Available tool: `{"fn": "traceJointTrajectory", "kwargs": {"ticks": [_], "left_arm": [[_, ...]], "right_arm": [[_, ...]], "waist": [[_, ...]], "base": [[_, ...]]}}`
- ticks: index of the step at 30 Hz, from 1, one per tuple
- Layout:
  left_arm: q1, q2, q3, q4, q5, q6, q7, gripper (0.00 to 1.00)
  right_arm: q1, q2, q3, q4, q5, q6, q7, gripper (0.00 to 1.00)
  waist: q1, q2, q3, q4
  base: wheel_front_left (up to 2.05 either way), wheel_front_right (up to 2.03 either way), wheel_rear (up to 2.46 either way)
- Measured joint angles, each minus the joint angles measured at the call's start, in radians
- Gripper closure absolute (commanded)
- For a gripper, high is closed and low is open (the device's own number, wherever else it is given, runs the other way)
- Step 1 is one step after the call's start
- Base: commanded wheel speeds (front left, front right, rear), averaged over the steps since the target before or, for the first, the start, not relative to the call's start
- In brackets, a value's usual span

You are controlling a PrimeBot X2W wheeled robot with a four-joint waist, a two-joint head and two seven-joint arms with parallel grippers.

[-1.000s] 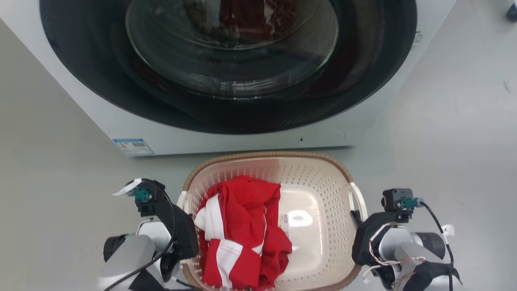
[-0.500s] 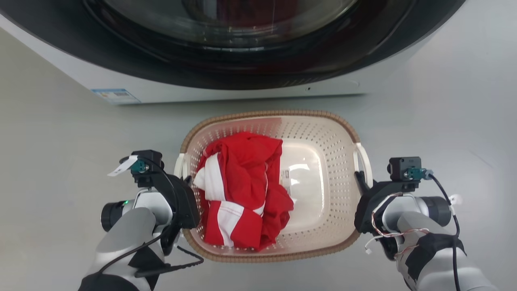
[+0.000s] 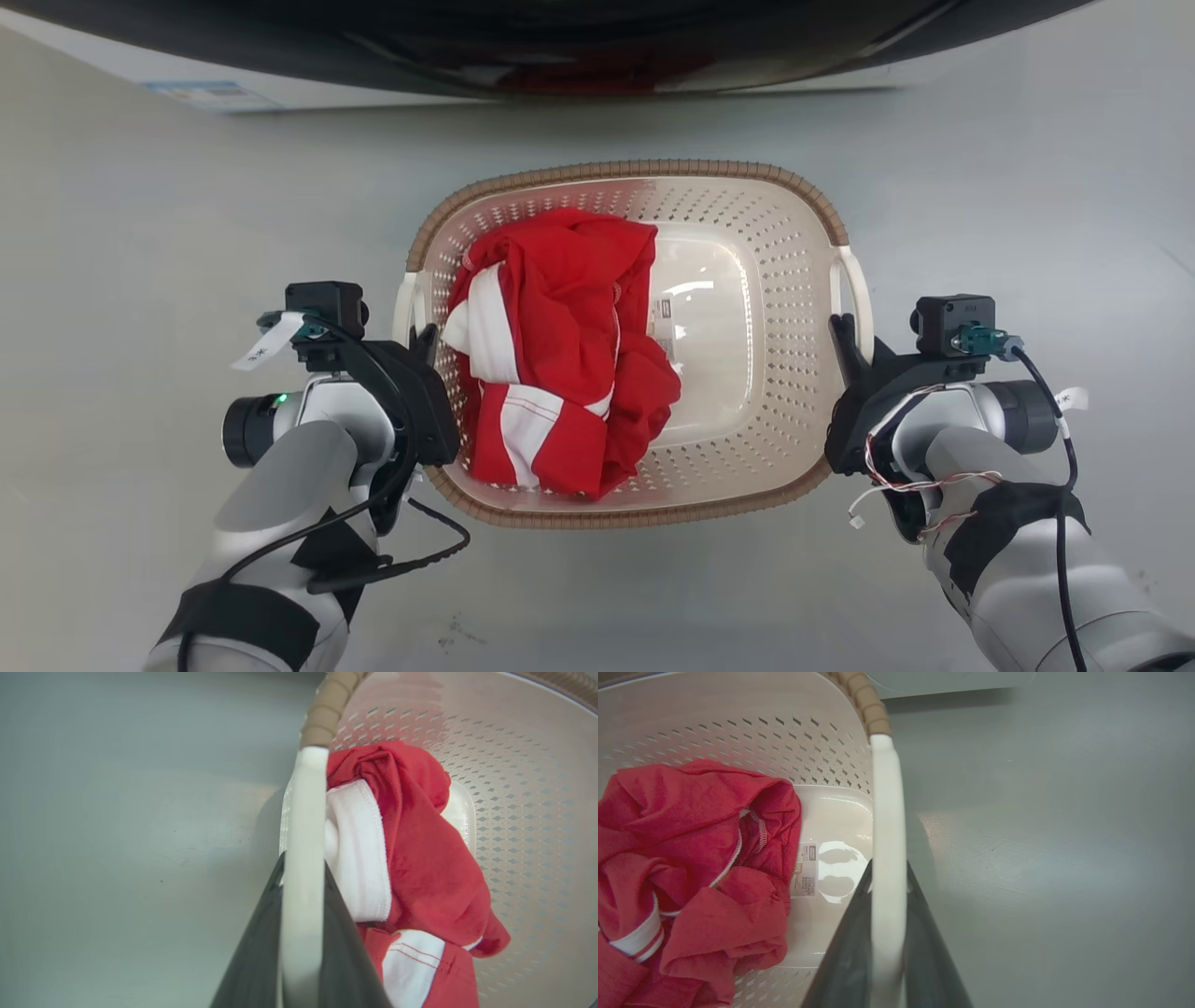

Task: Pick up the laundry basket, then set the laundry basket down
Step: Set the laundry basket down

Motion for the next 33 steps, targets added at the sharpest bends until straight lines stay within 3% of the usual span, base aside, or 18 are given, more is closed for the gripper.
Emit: {"fn": "traceJointTrajectory", "kwargs": {"ticks": [12, 33], "left_arm": [[-0.038, -0.003, -0.007, 0.022, 0.027, 0.0, -0.066, 1.0], [-0.054, -0.004, -0.019, 0.045, 0.026, -0.002, -0.083, 1.0]], "right_arm": [[-0.035, 0.001, 0.009, 0.019, -0.01, 0.0, -0.037, 1.0], [-0.042, 0.002, 0.006, 0.042, -0.016, 0.006, -0.066, 1.0]], "waist": [[-0.0001, 0.0, 0.115, 0.009], [-0.0003, -0.0003, 0.133, 0.014]], "base": [[0.0, 0.0, 0.0], [0.0, 0.0, 0.0]]}}
